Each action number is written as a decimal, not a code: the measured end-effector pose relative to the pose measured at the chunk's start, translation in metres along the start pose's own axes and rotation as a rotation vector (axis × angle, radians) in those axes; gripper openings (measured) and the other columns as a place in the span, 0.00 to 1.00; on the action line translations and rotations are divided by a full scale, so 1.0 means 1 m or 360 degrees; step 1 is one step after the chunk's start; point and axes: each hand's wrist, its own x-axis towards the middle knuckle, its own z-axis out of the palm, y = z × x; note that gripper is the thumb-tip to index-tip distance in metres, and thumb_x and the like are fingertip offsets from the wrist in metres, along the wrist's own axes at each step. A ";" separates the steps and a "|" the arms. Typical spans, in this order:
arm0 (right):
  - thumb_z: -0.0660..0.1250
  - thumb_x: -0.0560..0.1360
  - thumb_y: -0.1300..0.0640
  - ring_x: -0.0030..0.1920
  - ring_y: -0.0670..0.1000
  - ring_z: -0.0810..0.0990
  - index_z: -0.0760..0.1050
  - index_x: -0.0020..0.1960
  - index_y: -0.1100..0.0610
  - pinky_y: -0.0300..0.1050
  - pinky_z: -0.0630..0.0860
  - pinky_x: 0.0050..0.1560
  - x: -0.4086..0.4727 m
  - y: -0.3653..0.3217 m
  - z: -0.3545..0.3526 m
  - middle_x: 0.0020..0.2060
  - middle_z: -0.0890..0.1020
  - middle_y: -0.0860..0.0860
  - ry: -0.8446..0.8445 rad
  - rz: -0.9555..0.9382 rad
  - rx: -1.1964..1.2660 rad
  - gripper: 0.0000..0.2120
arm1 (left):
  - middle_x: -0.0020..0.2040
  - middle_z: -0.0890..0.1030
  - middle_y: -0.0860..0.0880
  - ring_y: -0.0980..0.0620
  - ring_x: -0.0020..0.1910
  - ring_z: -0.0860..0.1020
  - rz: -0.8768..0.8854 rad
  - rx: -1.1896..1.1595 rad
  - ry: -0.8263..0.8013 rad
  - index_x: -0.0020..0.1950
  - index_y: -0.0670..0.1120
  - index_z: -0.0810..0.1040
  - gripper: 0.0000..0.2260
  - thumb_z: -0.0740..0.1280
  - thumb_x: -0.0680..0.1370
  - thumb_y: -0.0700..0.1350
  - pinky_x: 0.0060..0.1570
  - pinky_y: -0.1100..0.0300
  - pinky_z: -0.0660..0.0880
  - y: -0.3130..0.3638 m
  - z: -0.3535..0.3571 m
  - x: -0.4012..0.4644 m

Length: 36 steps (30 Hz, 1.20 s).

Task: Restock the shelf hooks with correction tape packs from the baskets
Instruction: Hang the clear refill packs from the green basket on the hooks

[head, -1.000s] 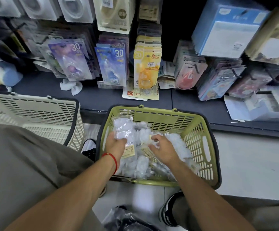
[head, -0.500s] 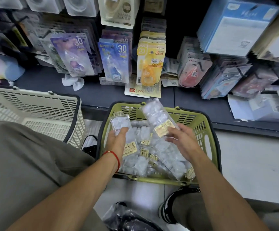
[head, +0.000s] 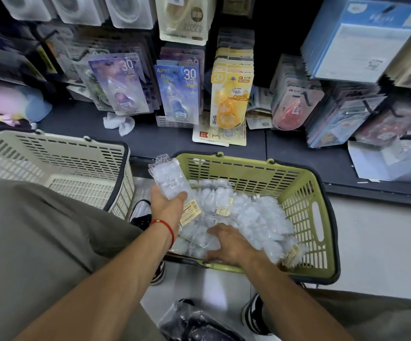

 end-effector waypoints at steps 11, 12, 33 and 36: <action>0.58 0.86 0.59 0.40 0.52 0.86 0.80 0.48 0.61 0.43 0.80 0.36 -0.029 0.045 -0.064 0.40 0.86 0.57 0.0646 0.0294 0.1876 0.14 | 0.55 0.82 0.41 0.36 0.47 0.84 -0.0042 0.0006 0.0113 0.50 0.59 0.72 0.07 0.66 0.78 0.46 0.48 0.37 0.84 0.005 0.001 -0.003; 0.58 0.86 0.59 0.40 0.51 0.86 0.79 0.49 0.61 0.45 0.80 0.38 -0.032 0.045 -0.070 0.40 0.86 0.57 0.0627 0.0231 0.2077 0.13 | 0.56 0.81 0.40 0.36 0.48 0.84 -0.0050 0.0029 0.0089 0.50 0.58 0.71 0.06 0.66 0.77 0.49 0.49 0.36 0.83 0.004 0.003 -0.007; 0.71 0.80 0.50 0.75 0.57 0.64 0.66 0.78 0.50 0.55 0.62 0.76 0.056 0.016 -0.031 0.75 0.68 0.51 0.0729 0.0037 -0.0394 0.29 | 0.44 0.88 0.54 0.52 0.39 0.88 0.0149 -0.0164 0.0089 0.66 0.53 0.72 0.27 0.78 0.73 0.38 0.32 0.54 0.83 0.014 -0.033 0.013; 0.67 0.83 0.49 0.70 0.56 0.69 0.72 0.74 0.50 0.54 0.66 0.72 0.043 0.024 -0.038 0.70 0.73 0.50 0.0763 -0.0036 -0.0401 0.21 | 0.47 0.88 0.50 0.50 0.41 0.88 0.0133 -0.0159 0.0099 0.67 0.53 0.72 0.27 0.78 0.73 0.38 0.38 0.49 0.85 0.013 -0.031 0.010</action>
